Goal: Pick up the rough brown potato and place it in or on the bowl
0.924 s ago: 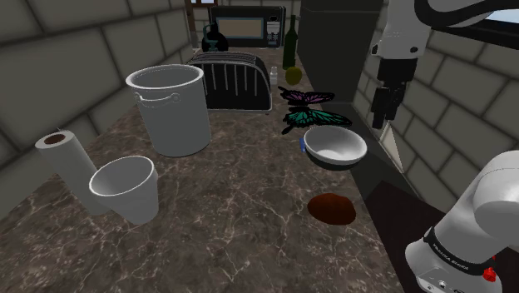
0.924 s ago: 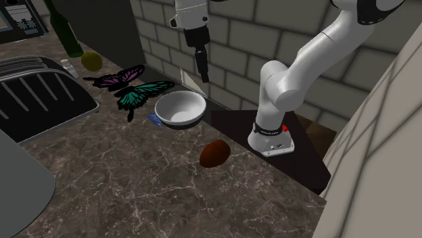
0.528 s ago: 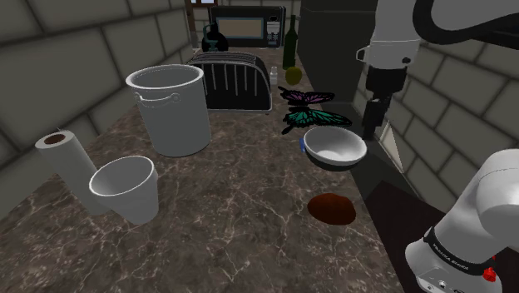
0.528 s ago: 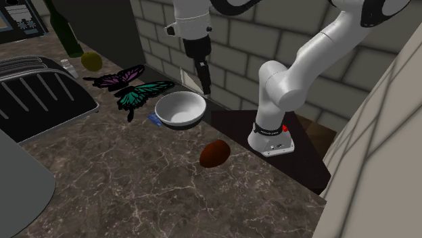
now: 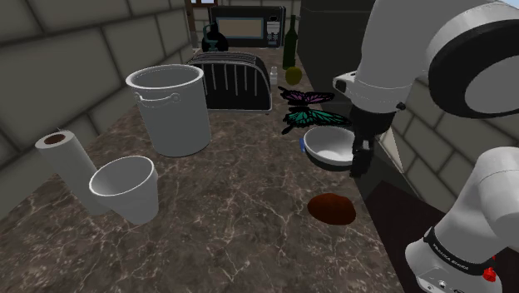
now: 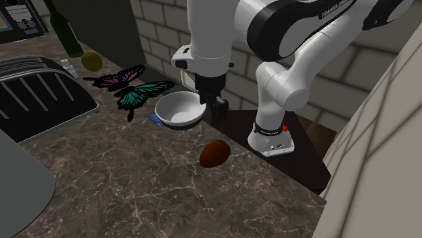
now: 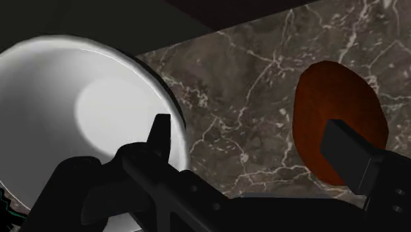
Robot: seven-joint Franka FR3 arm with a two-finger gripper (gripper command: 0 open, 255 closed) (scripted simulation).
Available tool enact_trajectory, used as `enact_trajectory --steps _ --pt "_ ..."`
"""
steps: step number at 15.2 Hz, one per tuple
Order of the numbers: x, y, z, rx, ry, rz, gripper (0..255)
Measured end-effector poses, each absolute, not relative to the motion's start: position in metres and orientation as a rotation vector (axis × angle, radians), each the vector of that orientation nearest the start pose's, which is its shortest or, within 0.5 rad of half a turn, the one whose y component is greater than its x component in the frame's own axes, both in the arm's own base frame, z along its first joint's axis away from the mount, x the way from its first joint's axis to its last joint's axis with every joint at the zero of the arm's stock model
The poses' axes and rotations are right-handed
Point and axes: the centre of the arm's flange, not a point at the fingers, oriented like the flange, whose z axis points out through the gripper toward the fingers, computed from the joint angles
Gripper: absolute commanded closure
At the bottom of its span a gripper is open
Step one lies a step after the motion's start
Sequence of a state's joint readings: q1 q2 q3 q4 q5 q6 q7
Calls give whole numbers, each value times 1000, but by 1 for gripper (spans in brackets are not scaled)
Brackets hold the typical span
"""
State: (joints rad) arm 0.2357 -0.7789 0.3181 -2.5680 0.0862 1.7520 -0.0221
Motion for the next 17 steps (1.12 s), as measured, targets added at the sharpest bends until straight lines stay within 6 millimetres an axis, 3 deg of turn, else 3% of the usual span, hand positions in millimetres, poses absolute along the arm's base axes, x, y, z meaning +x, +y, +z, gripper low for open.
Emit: enact_trajectory --steps 3,8,17 --pt "245 226 473 -3213 -952 -18 0" --pt "202 280 441 -3206 -1263 -122 0" --pt "205 276 400 -3201 -1305 -137 0"
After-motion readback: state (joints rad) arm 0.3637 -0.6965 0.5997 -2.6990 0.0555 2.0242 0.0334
